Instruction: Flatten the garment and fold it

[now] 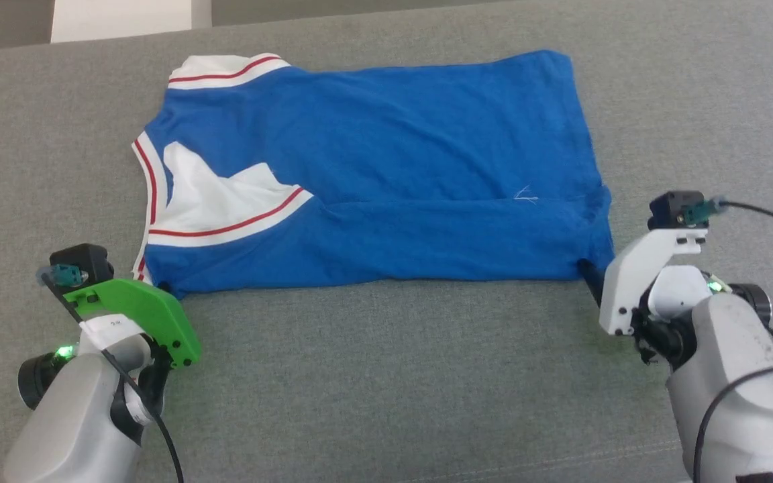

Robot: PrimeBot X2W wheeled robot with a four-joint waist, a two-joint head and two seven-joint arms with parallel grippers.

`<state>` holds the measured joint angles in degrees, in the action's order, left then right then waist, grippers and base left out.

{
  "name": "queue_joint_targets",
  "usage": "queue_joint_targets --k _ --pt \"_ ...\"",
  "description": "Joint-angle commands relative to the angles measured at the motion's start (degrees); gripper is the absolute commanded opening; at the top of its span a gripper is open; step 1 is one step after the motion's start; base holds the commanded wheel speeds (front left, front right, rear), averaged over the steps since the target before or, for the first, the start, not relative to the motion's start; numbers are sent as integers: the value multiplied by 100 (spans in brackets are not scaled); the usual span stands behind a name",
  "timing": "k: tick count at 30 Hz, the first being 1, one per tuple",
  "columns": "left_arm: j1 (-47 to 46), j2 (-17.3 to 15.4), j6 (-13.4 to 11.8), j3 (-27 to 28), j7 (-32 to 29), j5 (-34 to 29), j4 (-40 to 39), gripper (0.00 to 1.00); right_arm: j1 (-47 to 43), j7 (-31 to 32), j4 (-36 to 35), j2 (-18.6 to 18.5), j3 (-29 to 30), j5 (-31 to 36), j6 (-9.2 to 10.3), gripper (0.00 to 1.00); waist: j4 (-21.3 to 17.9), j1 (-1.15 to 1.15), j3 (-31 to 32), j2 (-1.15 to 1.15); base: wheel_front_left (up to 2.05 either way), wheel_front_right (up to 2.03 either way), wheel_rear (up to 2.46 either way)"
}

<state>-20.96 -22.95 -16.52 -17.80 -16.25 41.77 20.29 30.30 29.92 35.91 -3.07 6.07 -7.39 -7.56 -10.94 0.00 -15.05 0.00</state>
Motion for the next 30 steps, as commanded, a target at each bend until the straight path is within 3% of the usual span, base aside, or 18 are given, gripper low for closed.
queue_joint_targets --k 1,3,4,5,6,9,11,18,22,30 --pt "-23 60 44 -51 -10 3 71 0 82 210 81 19 -46 0 8 100 34 0 -59 0 0 0 0" --pt "-33 50 61 -56 8 2 60 0 131 544 126 19 -112 -24 8 100 44 0 -94 0 0 0 0" --pt "-37 47 68 -59 17 3 55 0 142 750 148 19 -144 -77 8 44 53 0 -110 0 0 0 0" --pt "-36 44 71 -62 25 1 52 0 142 921 151 19 -181 -123 8 27 57 0 -116 0 0 0 0" --pt "-32 40 73 -67 30 0 49 0 134 1095 121 19 -202 -166 8 0 59 0 -121 0 0 0 0" --pt "-30 33 83 -74 36 7 42 0 83 1281 -102 19 -210 -164 8 0 68 0 -133 0 0 0 0" --pt "-39 36 104 -72 135 -14 15 0 18 1075 -365 19 -174 -136 8 0 88 0 -121 0 0 0 0" --pt "131 16 233 19 1108 -232 -284 0 -579 -866 -1294 19 -195 -493 8 0 141 0 182 0 0 0 0" --pt "561 -36 162 45 1430 -310 -592 0 -1089 -1574 -1602 19 -262 -551 8 0 159 0 446 0 0 0 0" --pt "1748 -137 -308 -29 1207 -302 -1515 0 -2157 -1482 -2236 19 6 -482 8 0 313 0 814 0 0 0 0"
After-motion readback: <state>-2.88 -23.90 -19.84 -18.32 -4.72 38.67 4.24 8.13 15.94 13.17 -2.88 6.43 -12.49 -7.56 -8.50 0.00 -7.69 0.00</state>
